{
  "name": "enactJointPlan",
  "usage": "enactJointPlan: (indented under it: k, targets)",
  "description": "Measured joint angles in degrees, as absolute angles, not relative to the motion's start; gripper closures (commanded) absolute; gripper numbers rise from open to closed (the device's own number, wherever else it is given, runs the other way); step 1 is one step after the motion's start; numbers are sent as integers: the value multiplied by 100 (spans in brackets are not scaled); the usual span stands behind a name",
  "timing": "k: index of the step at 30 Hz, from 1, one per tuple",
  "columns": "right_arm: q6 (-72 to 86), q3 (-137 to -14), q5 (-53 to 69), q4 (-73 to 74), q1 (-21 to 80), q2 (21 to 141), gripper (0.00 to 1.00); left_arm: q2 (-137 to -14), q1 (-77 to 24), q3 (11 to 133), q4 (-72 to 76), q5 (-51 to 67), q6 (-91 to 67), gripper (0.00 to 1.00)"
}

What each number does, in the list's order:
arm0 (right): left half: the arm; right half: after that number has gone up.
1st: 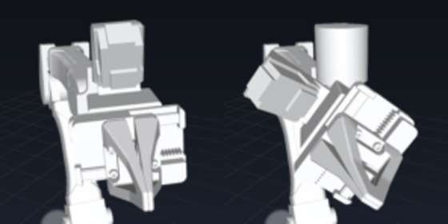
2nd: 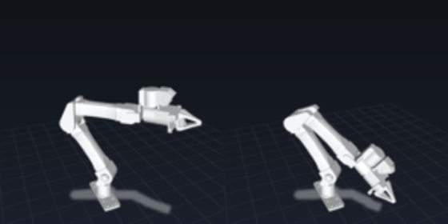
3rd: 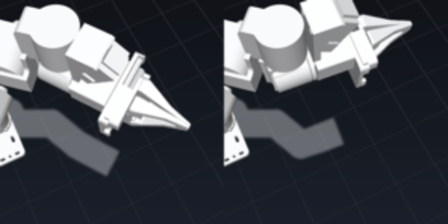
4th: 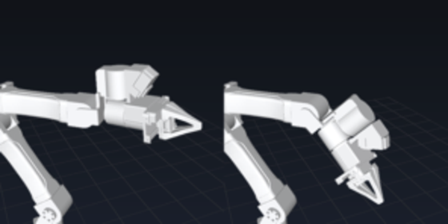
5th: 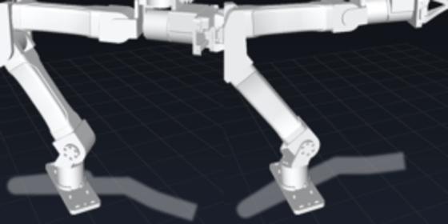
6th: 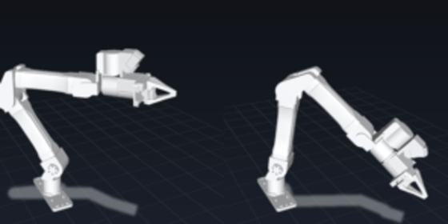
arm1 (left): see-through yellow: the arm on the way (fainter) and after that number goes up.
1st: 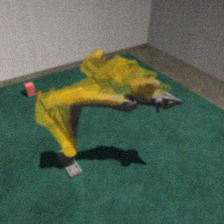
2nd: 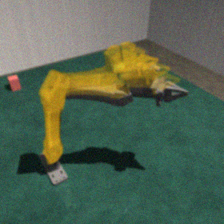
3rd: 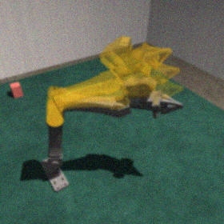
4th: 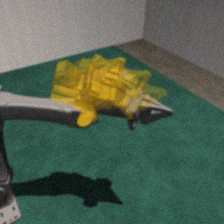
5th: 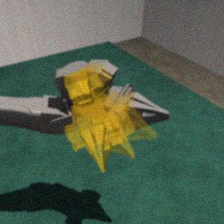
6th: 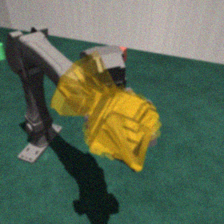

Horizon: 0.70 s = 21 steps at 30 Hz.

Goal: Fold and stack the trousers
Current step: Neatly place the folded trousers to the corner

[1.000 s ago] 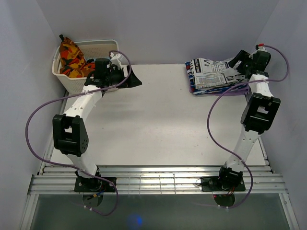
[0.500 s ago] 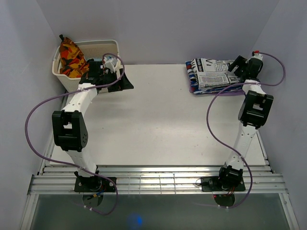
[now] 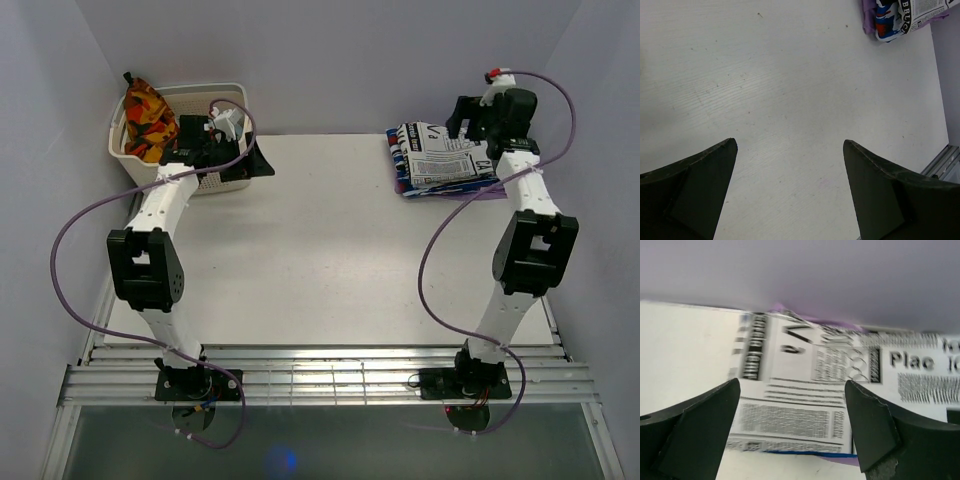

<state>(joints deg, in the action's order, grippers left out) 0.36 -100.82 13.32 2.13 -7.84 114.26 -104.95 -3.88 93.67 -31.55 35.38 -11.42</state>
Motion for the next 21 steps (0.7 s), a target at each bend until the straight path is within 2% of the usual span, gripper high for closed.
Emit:
enactJointPlan:
  k: [4,8,12,17,21]
  targets:
    - [-1074,-9330,2185,591,-104,9616,10,-10433,-331,9323,-3269,3398,-996,2]
    - [-1612,-8731,2799,1188,-121,8403,10,-9970,-305,8803,-3256,2965,-731,2]
    - [-2185,-8152,3070,2250,-320,8114,10,-9039,-305,7942,-3146,2432,-368,2]
    - [-2779,-6479,2998,3262,-331,7898,10,-7876,-305,6831,-3065,2215,-14,2]
    - [-2945,-5607,2777,3612,-320,7164,10,-7297,-307,6160,-3065,2141,108,2]
